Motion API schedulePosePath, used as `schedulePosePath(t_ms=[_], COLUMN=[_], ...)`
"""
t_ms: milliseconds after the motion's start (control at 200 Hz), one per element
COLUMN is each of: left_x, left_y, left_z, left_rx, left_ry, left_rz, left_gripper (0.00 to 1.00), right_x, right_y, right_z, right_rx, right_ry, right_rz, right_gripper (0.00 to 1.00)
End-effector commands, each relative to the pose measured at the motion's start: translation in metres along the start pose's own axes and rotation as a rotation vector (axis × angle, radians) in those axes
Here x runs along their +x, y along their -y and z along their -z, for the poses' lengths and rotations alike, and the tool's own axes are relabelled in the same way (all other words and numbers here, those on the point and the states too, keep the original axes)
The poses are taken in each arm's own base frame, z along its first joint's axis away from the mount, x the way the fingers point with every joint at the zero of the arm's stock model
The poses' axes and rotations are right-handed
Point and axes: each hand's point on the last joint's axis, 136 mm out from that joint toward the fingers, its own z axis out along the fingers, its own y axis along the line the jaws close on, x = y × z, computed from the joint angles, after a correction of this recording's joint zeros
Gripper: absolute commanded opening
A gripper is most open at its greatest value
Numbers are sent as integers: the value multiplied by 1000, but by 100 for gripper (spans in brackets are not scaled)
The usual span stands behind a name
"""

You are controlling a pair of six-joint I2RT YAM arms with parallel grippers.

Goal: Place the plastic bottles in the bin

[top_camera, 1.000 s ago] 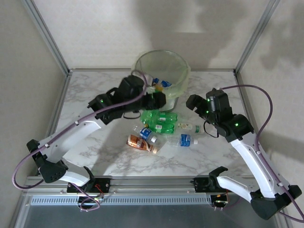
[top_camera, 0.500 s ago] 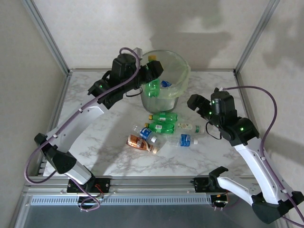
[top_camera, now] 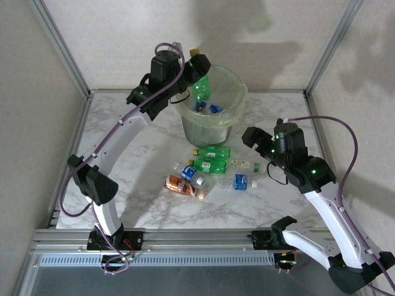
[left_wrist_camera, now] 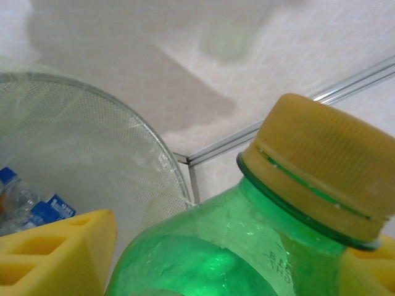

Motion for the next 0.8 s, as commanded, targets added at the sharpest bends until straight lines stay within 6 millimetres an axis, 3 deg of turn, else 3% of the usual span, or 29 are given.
schedulePosePath(t_ms=[0,210,375,436,556,796], left_x=[-14,-9,-13,-14,-15,-22], left_y=[5,-13,-38,-47,-41,-26], left_z=[-12,-35,-45,-47,-48,-40], left_rx=[28,-32,-115,-141,-118,-76], left_ry=[37,28,50,49,45,46], left_rz=[16,-20,-47,-54,-72,-89], left_gripper=[55,57,59,66,85,93], right_x=[-2,-8,-13,-15,-20,-25], right_y=[-1,-5,-6,-7,-6,-4], right_z=[-5,-12,-13,-12,-6,2], right_rx=[-9,3,19,22,34,44], right_ry=[9,20,31,34,48,75], right_rz=[22,43,60,66,71,51], right_gripper=[91,91,92,92,92,93])
